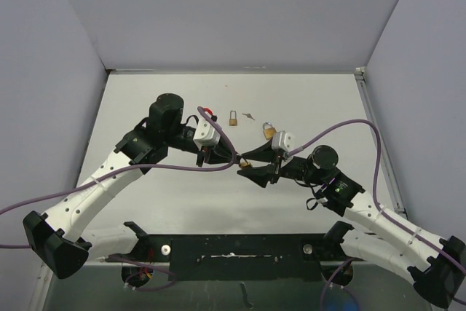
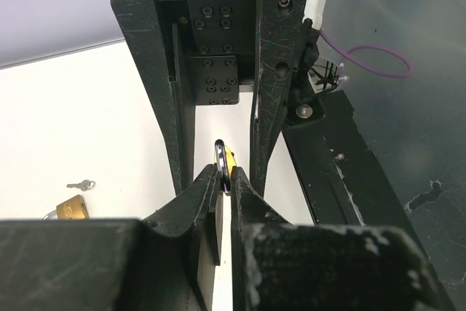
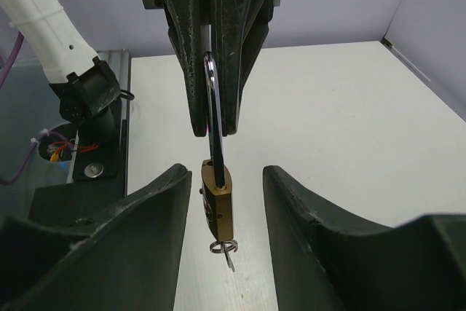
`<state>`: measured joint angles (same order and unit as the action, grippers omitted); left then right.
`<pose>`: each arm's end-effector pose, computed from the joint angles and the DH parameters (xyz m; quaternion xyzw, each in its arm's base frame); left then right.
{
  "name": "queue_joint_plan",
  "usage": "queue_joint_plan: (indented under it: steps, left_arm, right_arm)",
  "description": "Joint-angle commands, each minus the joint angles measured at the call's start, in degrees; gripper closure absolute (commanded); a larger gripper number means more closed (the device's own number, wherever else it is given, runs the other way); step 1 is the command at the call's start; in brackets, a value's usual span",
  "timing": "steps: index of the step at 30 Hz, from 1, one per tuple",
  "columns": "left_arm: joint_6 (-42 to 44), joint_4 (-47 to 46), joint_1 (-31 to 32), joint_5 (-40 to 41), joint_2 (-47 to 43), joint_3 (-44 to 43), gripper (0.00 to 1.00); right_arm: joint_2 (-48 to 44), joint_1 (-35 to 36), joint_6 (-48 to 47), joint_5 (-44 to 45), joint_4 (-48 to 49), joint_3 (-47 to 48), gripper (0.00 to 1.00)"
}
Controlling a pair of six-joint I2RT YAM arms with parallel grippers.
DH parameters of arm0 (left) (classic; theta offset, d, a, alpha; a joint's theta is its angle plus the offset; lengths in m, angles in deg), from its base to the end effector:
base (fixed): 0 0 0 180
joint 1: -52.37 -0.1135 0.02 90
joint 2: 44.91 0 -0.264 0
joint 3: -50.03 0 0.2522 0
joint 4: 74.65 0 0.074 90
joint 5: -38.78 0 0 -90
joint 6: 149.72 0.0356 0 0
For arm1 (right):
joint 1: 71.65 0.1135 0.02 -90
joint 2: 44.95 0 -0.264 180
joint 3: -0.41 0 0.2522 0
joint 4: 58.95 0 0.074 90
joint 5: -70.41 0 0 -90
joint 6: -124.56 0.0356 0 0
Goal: Lock with the key
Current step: Lock the lock.
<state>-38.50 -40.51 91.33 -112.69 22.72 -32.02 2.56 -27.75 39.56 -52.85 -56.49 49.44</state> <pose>0.1743 -0.1812 0.3897 0.6069 0.4607 -0.4892 0.4244 0.1286 0.1509 0.3221 -0.4150 0.5466 0.4677 0.5570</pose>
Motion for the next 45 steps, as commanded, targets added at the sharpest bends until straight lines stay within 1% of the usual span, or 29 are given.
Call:
queue_joint_plan:
  steps: [1,5,12,18,20,22,23,25,28,29,30,33,36,39,42,45]
  left_arm:
    - [0.35,-2.78,0.25,0.03,-1.85,-2.44,1.00]
    - [0.45,-2.64,0.28,0.59,-2.10,-2.46,1.00]
    - [1.02,-2.10,0.24,1.16,-2.89,-2.55,1.00]
    - [1.20,-2.10,0.28,0.55,-3.54,-2.64,1.00]
    - [1.04,-2.34,0.26,0.16,-3.61,-2.51,1.00]
    - [0.87,-2.57,0.30,0.04,-3.65,-2.46,1.00]
    - [0.72,-2.73,0.30,-0.03,-3.57,-2.38,1.00]
    - [0.59,-2.90,0.30,-0.12,-3.36,-2.35,1.00]
    - [0.08,-3.60,0.27,-0.20,-3.17,-2.12,1.00]
    - [-0.06,-3.78,0.31,-0.26,-3.13,-2.03,1.00]
    - [-0.18,-3.91,0.29,-0.31,-3.13,-1.95,1.00]
    - [-0.12,-4.03,0.27,-0.27,-3.17,-1.85,1.00]
    - [-0.19,-4.21,0.30,-0.31,-3.15,-1.67,1.00]
    - [-0.18,-4.20,0.24,-0.19,-3.27,-1.53,1.00]
    - [-0.16,-4.21,0.24,-0.09,-3.46,-1.43,1.00]
    - [-0.06,-4.21,0.27,0.08,-3.62,-1.27,1.00]
  right_arm:
    - [-0.90,-0.21,-0.06,-0.08,2.25,2.46,0.56]
    - [-1.80,-0.20,-0.12,0.38,2.03,2.10,0.61]
    - [-2.40,-0.17,-0.50,0.58,0.70,2.18,0.63]
    - [-2.24,-0.22,-0.51,0.56,0.46,2.06,0.61]
    - [-2.18,-0.16,-0.46,0.48,0.49,2.03,0.63]
    - [-2.04,-0.24,-0.32,0.38,0.84,2.00,0.69]
    - [-2.02,-0.21,-0.22,0.38,0.96,2.07,0.75]
    - [-1.75,-0.22,-0.02,0.18,1.34,2.08,0.82]
    - [-1.05,-0.14,0.49,-0.35,2.00,1.99,0.88]
    - [-0.83,-0.13,0.65,-0.47,2.23,1.93,0.89]
    - [-0.73,-0.09,0.69,-0.49,2.42,1.91,0.88]
    - [-0.30,-0.11,0.89,-0.67,2.70,1.99,0.74]
    - [0.00,-0.01,1.12,-0.67,3.05,2.17,0.68]
    - [0.29,0.03,1.31,-0.98,3.39,2.26,0.67]
    - [0.48,0.17,1.43,-0.94,3.67,2.18,0.69]
    - [0.55,0.36,1.42,-0.89,3.64,2.33,0.69]
